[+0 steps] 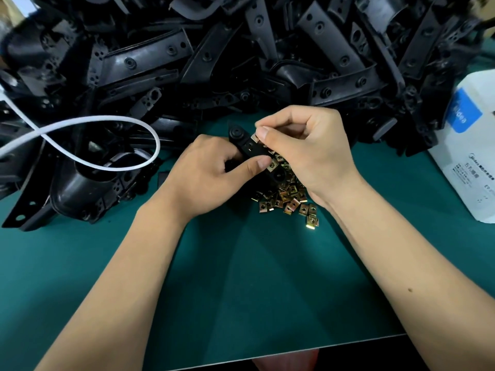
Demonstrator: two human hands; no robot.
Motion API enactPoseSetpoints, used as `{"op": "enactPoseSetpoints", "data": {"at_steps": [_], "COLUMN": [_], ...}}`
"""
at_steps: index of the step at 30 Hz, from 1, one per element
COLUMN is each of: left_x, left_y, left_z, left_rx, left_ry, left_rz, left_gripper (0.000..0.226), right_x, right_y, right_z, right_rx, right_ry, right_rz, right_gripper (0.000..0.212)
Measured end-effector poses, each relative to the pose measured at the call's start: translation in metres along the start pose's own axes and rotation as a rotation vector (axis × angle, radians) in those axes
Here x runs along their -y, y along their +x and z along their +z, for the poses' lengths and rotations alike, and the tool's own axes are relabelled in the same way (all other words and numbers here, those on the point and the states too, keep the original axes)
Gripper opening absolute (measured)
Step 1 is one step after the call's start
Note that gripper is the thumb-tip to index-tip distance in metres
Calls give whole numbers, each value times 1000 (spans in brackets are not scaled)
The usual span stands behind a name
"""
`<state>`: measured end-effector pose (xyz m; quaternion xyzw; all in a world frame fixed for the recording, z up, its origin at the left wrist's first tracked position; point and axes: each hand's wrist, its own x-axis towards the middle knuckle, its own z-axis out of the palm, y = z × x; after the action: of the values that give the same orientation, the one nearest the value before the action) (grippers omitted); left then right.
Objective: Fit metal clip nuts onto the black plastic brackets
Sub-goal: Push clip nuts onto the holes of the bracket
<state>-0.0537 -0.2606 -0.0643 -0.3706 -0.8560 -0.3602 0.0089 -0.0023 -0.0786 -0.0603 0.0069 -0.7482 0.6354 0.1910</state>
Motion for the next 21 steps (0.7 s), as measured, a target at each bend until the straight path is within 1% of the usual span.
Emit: {"op": "enactPoseSetpoints", "data": {"at_steps": [4, 8, 17, 21], "left_x": [1, 0, 0, -3], "left_y": [0, 0, -1, -2], "left_z": [0, 1, 0, -1], "left_rx": [6, 16, 31, 42], "left_ry": [-34, -55, -60, -80], "left_rz": [-6, 12, -26, -46], "left_gripper": [64, 66, 73, 70], "right_x": [0, -1, 1, 2], "right_y": [0, 1, 0, -1], "right_z": [0, -4, -3, -3], "right_rx": [34, 2, 19, 25], "right_ry": [3, 86, -7, -24], "right_rz": [15, 72, 38, 24], "right_gripper": [6, 7, 5, 5]}}
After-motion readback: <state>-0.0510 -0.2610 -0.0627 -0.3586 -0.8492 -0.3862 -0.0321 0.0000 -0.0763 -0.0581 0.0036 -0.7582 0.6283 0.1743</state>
